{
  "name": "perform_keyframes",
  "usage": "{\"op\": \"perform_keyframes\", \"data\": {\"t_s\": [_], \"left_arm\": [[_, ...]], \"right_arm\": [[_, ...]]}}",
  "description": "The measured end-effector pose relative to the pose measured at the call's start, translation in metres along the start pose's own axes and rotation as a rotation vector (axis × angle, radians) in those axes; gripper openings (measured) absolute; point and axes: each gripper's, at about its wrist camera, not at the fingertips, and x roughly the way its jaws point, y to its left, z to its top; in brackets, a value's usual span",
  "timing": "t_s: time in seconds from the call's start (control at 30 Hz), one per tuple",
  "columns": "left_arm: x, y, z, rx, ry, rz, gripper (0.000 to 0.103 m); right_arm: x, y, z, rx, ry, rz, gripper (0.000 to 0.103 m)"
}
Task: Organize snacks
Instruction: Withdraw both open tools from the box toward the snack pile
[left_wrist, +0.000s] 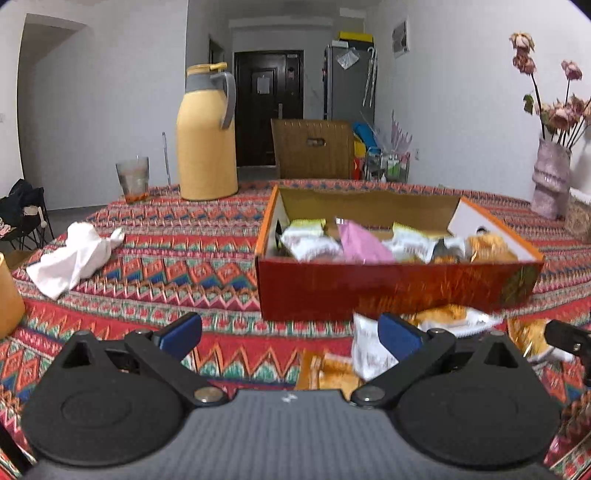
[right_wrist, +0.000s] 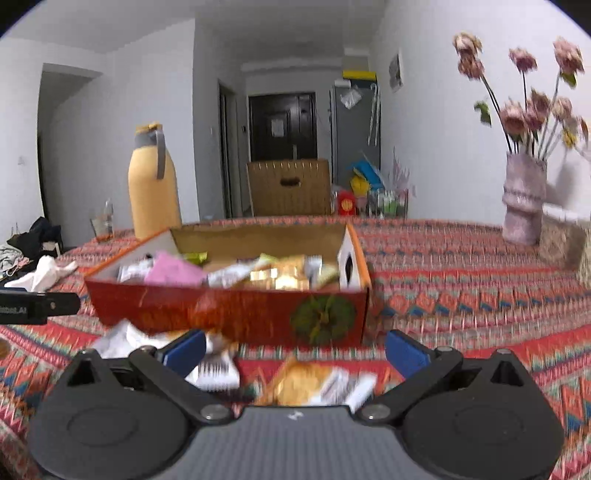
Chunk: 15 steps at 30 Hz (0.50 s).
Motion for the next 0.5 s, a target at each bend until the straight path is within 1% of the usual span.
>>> {"op": "perform_keyframes", "data": {"t_s": [0.1, 0.2, 0.37, 0.5], "left_arm": [[0.005, -0.002, -0.008, 0.003, 0.015, -0.012, 0.103], [0.007, -0.003, -0.01, 0.005, -0.003, -0.013, 0.103], [0.009, -0.001, -0.013, -0.012, -0.007, -0.008, 0.103], [0.007, -0.003, -0.015, -0.001, -0.019, -0.009, 0.103]], "right_arm": [[-0.004, -0.002, -0.012, 0.009, 0.016, -0.02, 0.103], [-0.004, -0.005, -0.02, 0.036, 0.032, -0.022, 0.103], [0.0, -0.004, -0.024, 0.034, 0.04, -0.046, 0.103], [0.001, -0.001, -0.023, 0.02, 0.039, -0.062, 0.103]]}}
